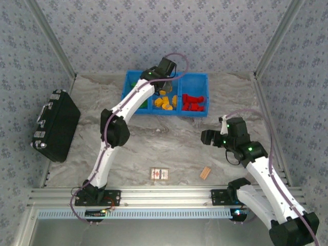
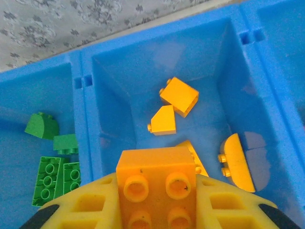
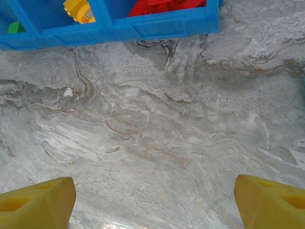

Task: Sort the legos into containers by color
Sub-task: Place the lego in the container.

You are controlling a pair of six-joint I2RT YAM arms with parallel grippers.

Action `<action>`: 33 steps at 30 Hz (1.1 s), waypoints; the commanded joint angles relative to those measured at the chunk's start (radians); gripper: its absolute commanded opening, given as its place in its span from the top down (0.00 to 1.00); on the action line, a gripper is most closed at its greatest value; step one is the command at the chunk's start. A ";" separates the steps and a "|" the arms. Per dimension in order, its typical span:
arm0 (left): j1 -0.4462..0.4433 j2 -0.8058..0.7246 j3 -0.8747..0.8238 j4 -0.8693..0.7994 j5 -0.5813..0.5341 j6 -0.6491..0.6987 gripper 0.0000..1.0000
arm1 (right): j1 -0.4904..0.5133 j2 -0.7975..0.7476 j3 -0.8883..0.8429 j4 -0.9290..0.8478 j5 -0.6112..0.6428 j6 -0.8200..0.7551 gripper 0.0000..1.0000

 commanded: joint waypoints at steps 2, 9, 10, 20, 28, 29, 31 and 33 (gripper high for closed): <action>0.010 0.027 0.037 -0.007 0.030 0.031 0.75 | -0.007 0.029 0.031 0.013 0.022 -0.038 0.11; 0.010 0.071 0.016 0.027 0.067 0.023 0.75 | -0.014 0.090 0.060 0.056 0.027 -0.036 0.11; 0.010 0.077 0.009 0.041 0.075 0.020 0.75 | -0.013 0.095 0.060 0.057 0.027 -0.031 0.11; 0.011 0.163 0.020 0.080 0.110 0.001 0.75 | -0.019 0.117 0.043 0.064 0.026 -0.025 0.11; 0.021 0.206 0.018 0.094 0.107 0.005 0.75 | -0.019 0.184 0.049 0.108 -0.015 -0.024 0.11; 0.023 0.212 0.017 0.094 0.109 0.001 0.75 | -0.019 0.193 0.051 0.110 -0.018 -0.025 0.11; 0.024 0.219 0.010 0.096 0.111 -0.006 0.74 | -0.019 0.206 0.054 0.119 -0.021 -0.028 0.11; 0.024 0.222 -0.006 0.102 0.112 -0.011 0.73 | -0.018 0.216 0.059 0.123 -0.022 -0.030 0.11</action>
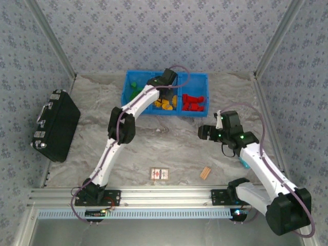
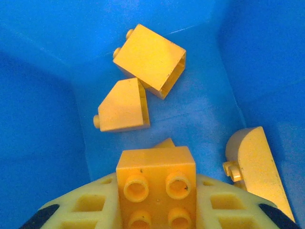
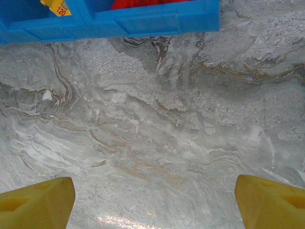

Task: Sort the legos into containers by color
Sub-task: Place the lego in the container.

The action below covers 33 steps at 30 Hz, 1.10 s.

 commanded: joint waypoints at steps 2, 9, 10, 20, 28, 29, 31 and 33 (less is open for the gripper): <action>0.007 0.037 -0.023 0.024 0.018 -0.024 0.72 | -0.004 0.019 0.033 0.030 -0.022 -0.010 0.11; 0.006 0.042 -0.036 0.040 0.024 -0.031 0.67 | 0.004 0.050 0.055 0.040 -0.028 -0.015 0.11; 0.007 0.042 -0.036 0.040 0.022 -0.031 0.65 | 0.006 0.052 0.057 0.039 -0.027 -0.017 0.11; 0.005 -0.003 -0.049 0.022 0.001 -0.041 0.41 | 0.039 0.041 0.058 0.033 -0.004 -0.014 0.11; -0.016 -0.185 -0.160 0.073 -0.032 -0.022 0.38 | 0.062 -0.014 0.077 -0.016 0.027 -0.013 0.11; -0.019 -0.218 -0.185 0.085 -0.035 -0.019 0.38 | 0.066 -0.022 0.076 -0.020 0.031 -0.009 0.11; -0.023 -0.285 -0.239 0.127 -0.043 -0.012 0.37 | 0.076 -0.033 0.077 -0.024 0.038 -0.001 0.11; -0.024 -0.343 -0.282 0.144 -0.047 -0.004 0.36 | 0.086 -0.039 0.081 -0.034 0.054 0.003 0.11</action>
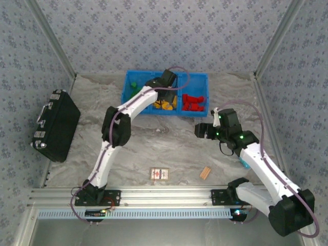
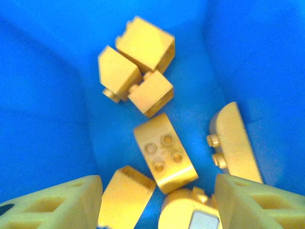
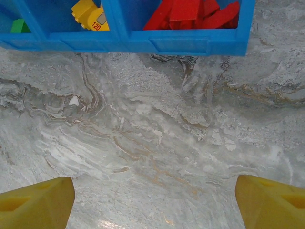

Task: Sort the legos into containers by color
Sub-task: Place the lego in the container, then reset both arms

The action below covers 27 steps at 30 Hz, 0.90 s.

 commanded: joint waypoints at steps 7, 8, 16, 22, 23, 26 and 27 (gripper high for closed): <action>-0.015 -0.389 -0.257 0.116 -0.129 0.057 0.35 | 0.038 -0.046 0.067 -0.098 0.104 -0.035 0.10; -0.018 -0.438 -0.313 0.136 -0.146 0.064 0.35 | 0.041 -0.053 0.071 -0.106 0.118 -0.047 0.11; -0.009 -0.893 -0.825 0.277 -0.251 0.114 0.28 | 0.045 -0.133 0.064 -0.158 0.207 -0.063 0.05; 0.043 -1.244 -1.160 0.299 -0.351 0.111 0.23 | 0.045 -0.107 0.050 -0.183 0.184 -0.060 0.01; 0.044 -1.325 -1.240 0.336 -0.357 0.135 0.22 | 0.047 -0.102 0.049 -0.194 0.188 -0.059 0.01; 0.057 -1.603 -1.555 0.592 -0.416 0.199 0.15 | 0.049 -0.105 0.027 -0.224 0.286 -0.023 0.01; 0.065 -1.682 -1.651 0.674 -0.438 0.220 0.11 | 0.048 -0.111 0.017 -0.230 0.314 -0.010 0.01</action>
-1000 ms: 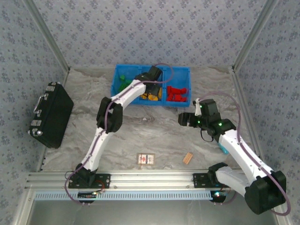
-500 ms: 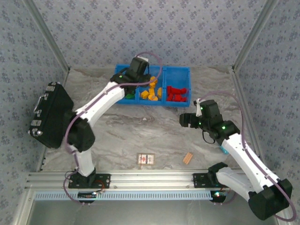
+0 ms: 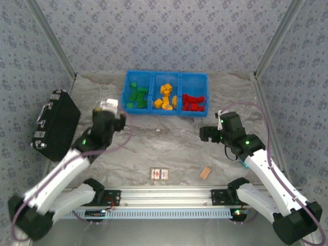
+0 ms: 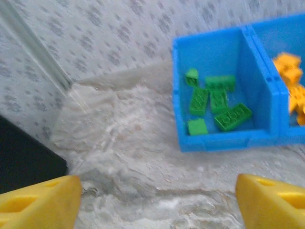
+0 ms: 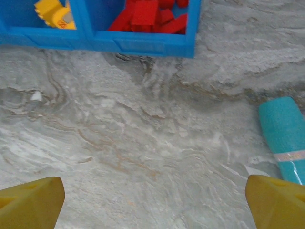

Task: Sort the legos into containers by color
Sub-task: Reset both arms

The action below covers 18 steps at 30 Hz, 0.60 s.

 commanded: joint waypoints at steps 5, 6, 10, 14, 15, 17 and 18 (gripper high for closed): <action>0.186 -0.425 -0.549 0.596 -0.049 0.019 0.00 | 0.002 -0.024 -0.044 -0.026 0.149 0.054 0.01; 0.249 -0.419 -0.583 0.621 0.003 -0.013 0.00 | 0.002 -0.022 -0.042 -0.019 0.145 0.057 0.01; 0.472 -0.241 -0.627 0.708 0.126 -0.126 0.00 | 0.006 -0.003 -0.019 -0.022 0.145 0.057 0.01; 0.580 0.088 -0.657 1.060 0.195 -0.097 0.00 | 0.007 0.005 -0.020 -0.019 0.155 0.057 0.01; 0.601 0.179 -0.624 1.087 0.223 -0.086 0.00 | 0.007 0.009 -0.023 -0.015 0.155 0.059 0.01; 0.608 0.337 -0.575 1.156 0.277 -0.092 0.00 | 0.006 0.016 -0.034 0.000 0.155 0.066 0.01; 0.607 0.412 -0.558 1.213 0.322 -0.097 0.00 | 0.006 0.021 -0.040 0.008 0.154 0.072 0.01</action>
